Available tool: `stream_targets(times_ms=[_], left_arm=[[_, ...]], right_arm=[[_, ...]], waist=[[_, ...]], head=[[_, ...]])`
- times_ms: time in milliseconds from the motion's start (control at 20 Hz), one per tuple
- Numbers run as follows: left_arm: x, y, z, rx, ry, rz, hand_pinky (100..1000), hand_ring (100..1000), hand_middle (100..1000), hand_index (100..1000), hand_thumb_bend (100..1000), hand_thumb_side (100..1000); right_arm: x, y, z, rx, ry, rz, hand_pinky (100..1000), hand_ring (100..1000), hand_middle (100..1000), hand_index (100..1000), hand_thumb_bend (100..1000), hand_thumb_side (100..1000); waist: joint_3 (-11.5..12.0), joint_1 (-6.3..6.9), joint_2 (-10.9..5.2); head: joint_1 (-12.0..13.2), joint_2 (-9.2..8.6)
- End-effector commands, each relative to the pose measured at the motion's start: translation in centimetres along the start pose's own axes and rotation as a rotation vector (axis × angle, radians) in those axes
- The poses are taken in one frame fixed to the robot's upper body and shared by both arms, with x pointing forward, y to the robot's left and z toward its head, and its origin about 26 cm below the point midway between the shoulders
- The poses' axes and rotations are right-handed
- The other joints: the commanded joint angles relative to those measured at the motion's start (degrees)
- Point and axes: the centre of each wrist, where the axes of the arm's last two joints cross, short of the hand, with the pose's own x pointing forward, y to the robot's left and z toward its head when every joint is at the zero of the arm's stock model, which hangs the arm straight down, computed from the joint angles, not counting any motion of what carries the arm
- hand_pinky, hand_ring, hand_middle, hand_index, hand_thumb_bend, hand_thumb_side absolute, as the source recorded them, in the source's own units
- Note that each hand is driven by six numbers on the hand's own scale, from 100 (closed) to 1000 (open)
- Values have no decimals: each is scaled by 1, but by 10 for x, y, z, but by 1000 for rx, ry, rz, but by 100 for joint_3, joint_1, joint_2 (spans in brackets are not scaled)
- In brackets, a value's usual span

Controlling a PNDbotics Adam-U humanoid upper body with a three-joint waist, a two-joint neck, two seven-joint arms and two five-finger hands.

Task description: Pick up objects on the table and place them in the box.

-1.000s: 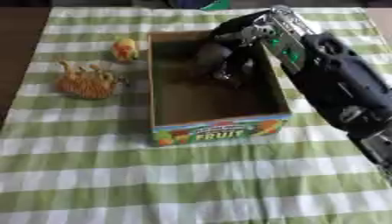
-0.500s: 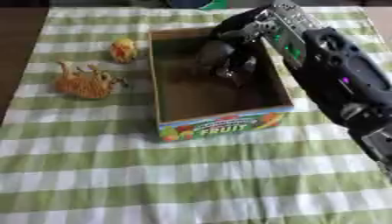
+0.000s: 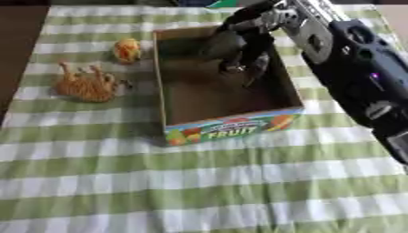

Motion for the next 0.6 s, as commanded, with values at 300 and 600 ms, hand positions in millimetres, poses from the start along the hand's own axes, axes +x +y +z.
stream_targets(times_ms=[300,600], left_arm=[[6,3,-5,-6,-26,-7,591,589,606,779,100,983],[6,3,-5,-3,-28,-8,591,590,606,779,100,983]], right_arm=[[-13,-5,13,27,-83,25,859,929,882,1000,691,1000],[-16,-8,21,2,13,-97,878,944,926,1000,554,1000]], waist=[[-37,13,-185],[-52,8,-194]], head=[[26,51],[48,43]])
